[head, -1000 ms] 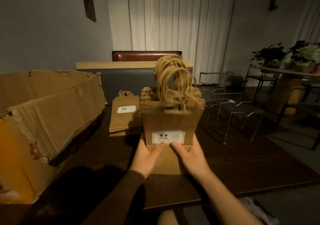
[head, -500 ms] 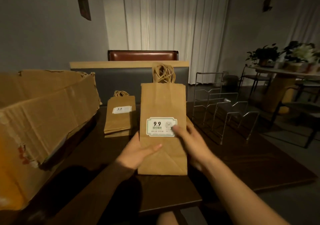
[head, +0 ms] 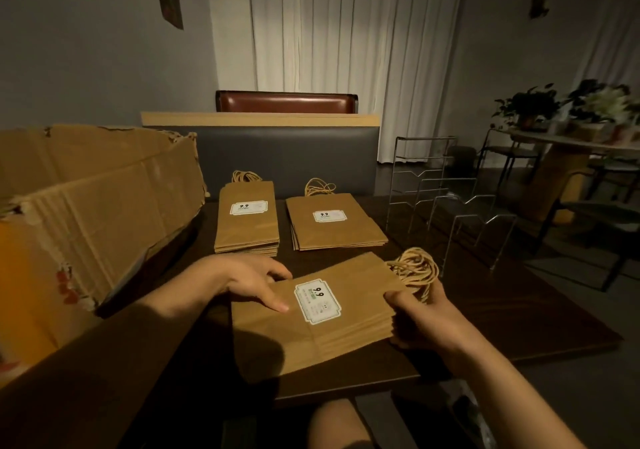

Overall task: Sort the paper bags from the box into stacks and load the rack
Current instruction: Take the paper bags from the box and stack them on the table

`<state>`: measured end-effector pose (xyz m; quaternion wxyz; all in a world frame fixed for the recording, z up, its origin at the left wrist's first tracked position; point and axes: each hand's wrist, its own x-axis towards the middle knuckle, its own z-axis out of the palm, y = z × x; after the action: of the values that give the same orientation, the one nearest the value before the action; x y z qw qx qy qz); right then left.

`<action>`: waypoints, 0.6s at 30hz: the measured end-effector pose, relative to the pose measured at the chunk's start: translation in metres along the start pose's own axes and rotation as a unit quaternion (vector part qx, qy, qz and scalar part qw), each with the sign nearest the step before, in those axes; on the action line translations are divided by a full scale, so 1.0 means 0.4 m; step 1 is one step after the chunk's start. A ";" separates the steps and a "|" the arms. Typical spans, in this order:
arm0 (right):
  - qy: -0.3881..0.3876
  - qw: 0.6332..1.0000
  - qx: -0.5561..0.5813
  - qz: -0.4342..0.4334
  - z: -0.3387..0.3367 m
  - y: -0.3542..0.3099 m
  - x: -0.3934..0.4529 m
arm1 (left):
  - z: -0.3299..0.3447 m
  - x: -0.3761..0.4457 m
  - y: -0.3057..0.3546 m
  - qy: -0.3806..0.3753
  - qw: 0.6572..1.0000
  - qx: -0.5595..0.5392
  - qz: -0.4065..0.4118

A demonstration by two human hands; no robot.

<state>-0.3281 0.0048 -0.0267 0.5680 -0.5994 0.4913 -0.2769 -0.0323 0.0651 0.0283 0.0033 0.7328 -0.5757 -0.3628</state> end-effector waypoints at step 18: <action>-0.079 0.823 -0.324 -0.460 0.553 -0.738 0.076 | -0.466 -0.476 -0.186 0.488 0.865 0.113 -0.021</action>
<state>-0.0394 0.0300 0.2034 0.1842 -0.9252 0.1737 -0.2826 0.1161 0.1742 0.2348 0.1934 0.8232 -0.5226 0.1088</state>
